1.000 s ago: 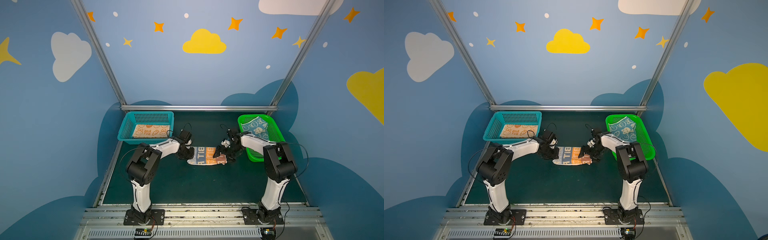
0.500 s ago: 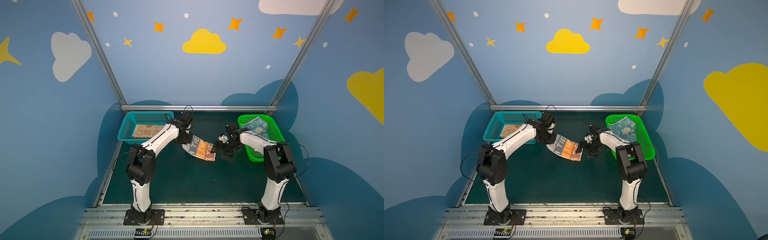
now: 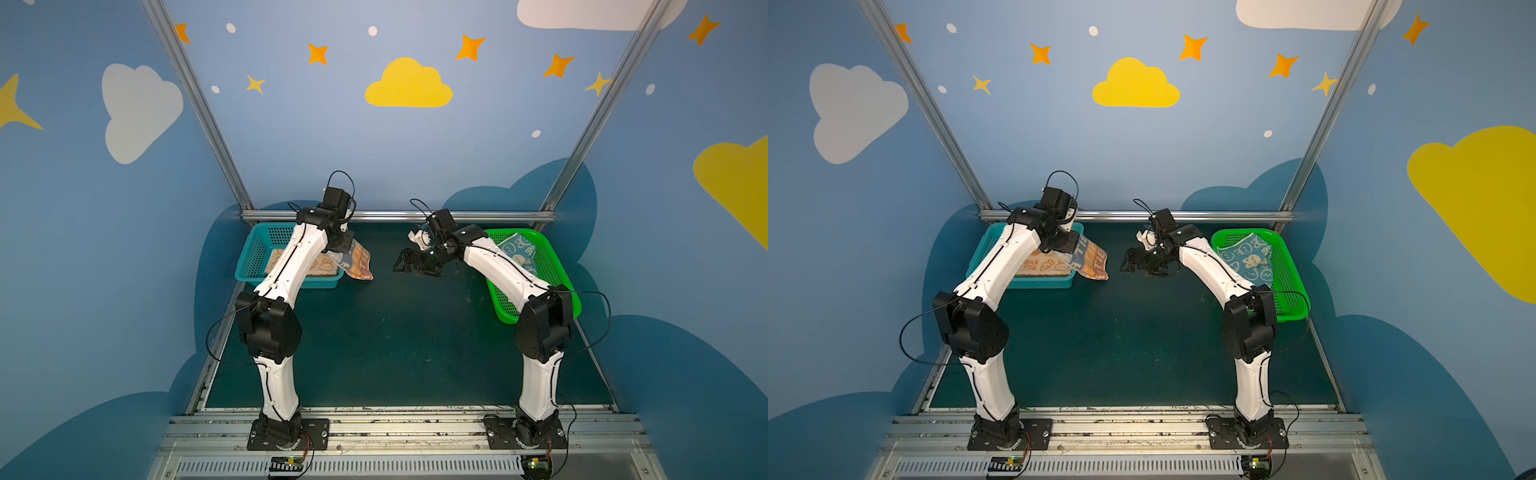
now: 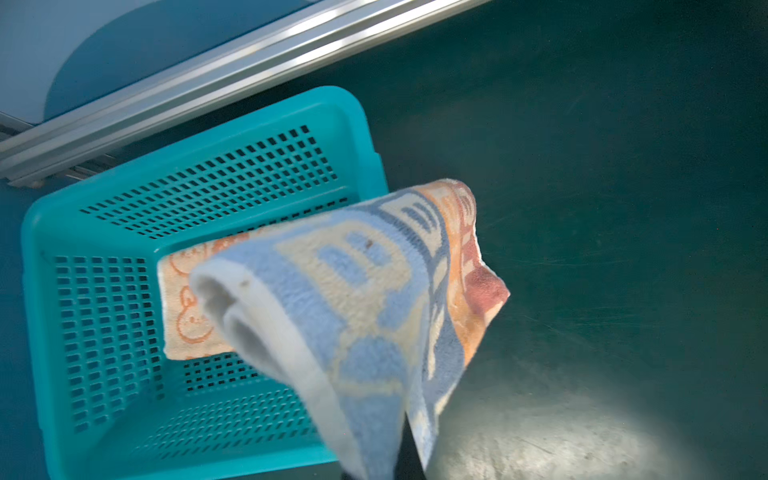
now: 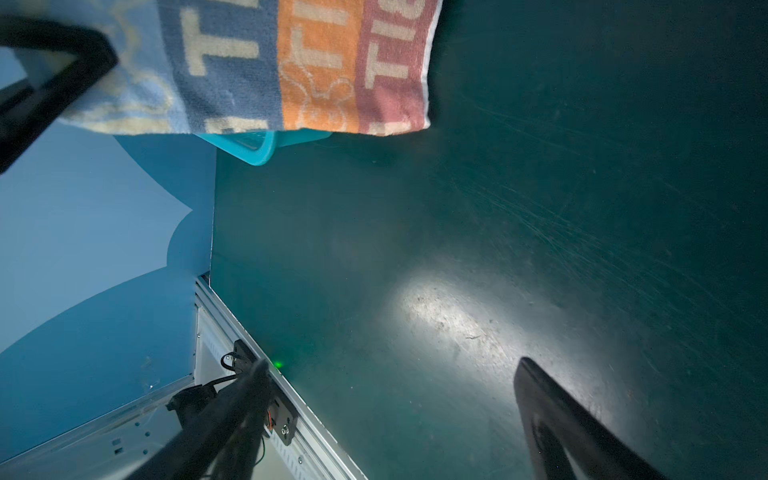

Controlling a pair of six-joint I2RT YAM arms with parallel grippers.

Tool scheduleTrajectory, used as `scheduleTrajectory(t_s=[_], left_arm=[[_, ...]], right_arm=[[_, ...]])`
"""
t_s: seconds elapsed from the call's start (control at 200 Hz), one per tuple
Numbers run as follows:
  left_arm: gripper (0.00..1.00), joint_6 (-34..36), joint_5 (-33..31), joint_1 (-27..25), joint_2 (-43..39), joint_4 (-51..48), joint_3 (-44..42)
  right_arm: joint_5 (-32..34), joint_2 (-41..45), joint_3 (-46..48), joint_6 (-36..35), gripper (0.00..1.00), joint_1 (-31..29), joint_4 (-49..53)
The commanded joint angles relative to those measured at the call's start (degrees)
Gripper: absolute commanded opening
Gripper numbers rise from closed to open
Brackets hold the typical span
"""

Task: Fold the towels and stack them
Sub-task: 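Carry the striped towel to the teal basket with the left gripper while the right releases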

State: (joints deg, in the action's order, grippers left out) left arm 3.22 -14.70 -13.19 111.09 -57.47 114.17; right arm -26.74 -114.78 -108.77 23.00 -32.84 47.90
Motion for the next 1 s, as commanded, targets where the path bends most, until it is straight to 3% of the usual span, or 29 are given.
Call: scheduleTrajectory(t_s=[0.0, 0.185, 0.541, 0.746, 0.996], left_arm=[[0.03, 5.42, -0.03, 3.19, 0.62, 2.94, 0.09], [0.03, 7.85, 1.60, 9.27, 0.91, 6.06, -0.47], [0.03, 11.40, 4.59, 16.09, -0.24, 13.27, -7.70], [0.03, 10.77, 5.47, 19.97, -0.44, 16.92, -12.23], [0.03, 9.52, 7.79, 22.75, 1.03, 17.08, -11.86]], right_arm=[[4.22, -1.94, -4.21, -2.06, 0.91, -1.99, 3.26], [7.82, -4.42, -9.08, -4.29, 0.91, -4.37, 1.85], [12.66, -8.32, -14.91, -10.55, 0.91, -7.36, -3.48], [13.36, -11.86, -19.20, -7.46, 0.93, -7.76, -4.85], [12.42, -14.74, -22.54, -6.66, 0.93, -8.44, -6.36]])
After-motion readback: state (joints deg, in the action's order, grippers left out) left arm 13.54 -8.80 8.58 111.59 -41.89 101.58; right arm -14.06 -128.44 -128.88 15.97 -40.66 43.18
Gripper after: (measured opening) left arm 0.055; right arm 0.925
